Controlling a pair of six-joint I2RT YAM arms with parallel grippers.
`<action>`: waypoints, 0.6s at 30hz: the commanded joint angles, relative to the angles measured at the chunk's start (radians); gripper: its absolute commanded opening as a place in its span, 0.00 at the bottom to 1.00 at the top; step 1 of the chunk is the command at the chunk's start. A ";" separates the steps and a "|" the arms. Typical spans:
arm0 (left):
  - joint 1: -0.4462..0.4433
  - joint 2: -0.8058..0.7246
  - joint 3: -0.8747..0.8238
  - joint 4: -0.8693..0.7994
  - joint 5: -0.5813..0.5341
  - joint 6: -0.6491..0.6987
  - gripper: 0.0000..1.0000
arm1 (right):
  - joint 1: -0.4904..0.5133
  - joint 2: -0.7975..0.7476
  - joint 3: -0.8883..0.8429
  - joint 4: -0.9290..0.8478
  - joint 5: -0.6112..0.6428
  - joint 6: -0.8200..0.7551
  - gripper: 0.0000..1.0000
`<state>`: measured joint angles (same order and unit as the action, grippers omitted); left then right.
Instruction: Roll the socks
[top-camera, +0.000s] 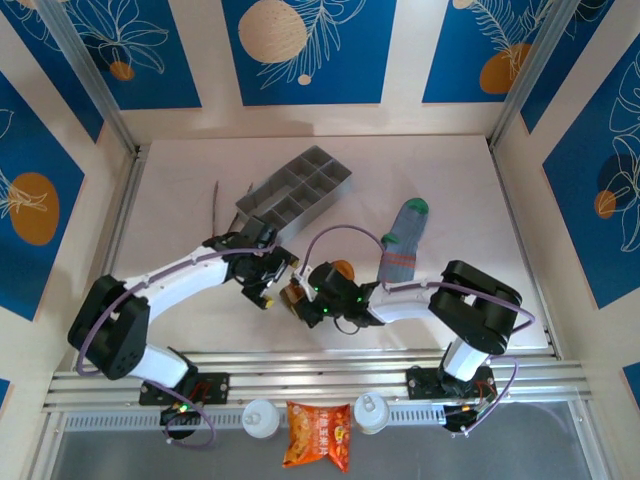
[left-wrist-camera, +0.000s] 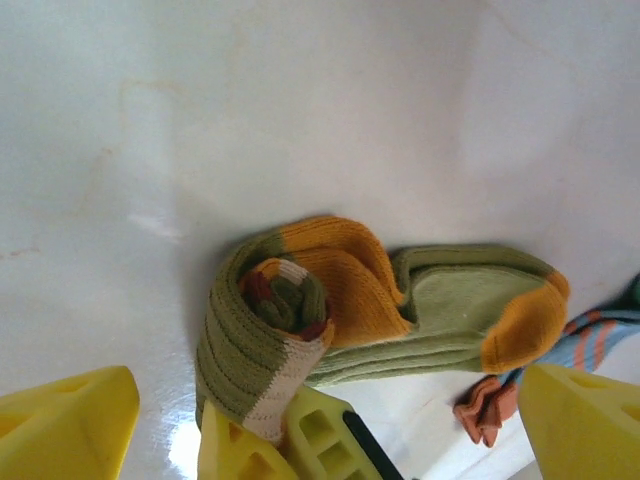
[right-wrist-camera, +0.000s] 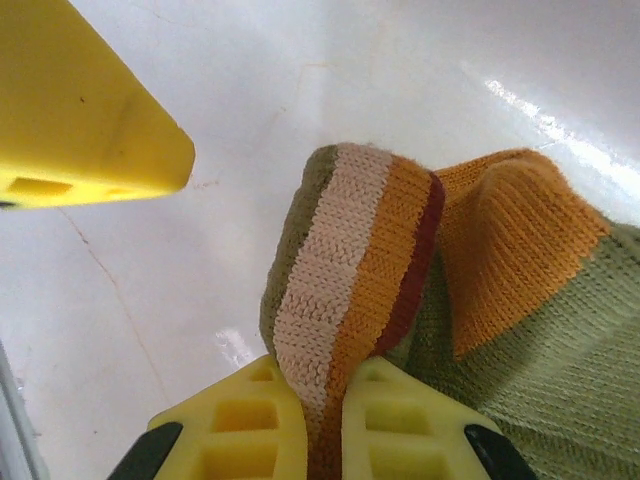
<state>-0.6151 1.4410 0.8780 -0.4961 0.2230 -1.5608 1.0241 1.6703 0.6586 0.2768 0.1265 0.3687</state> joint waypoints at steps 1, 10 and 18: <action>0.011 -0.040 -0.041 0.036 -0.033 0.065 0.90 | -0.016 0.126 -0.107 -0.263 -0.089 0.075 0.00; 0.009 -0.101 -0.166 0.159 0.012 0.179 0.60 | -0.134 0.157 -0.194 -0.165 -0.214 0.204 0.00; -0.014 -0.031 -0.208 0.330 0.043 0.251 0.49 | -0.188 0.201 -0.249 -0.066 -0.282 0.280 0.00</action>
<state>-0.6178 1.3785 0.6796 -0.2527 0.2394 -1.3579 0.8513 1.7409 0.5323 0.5926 -0.1940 0.5972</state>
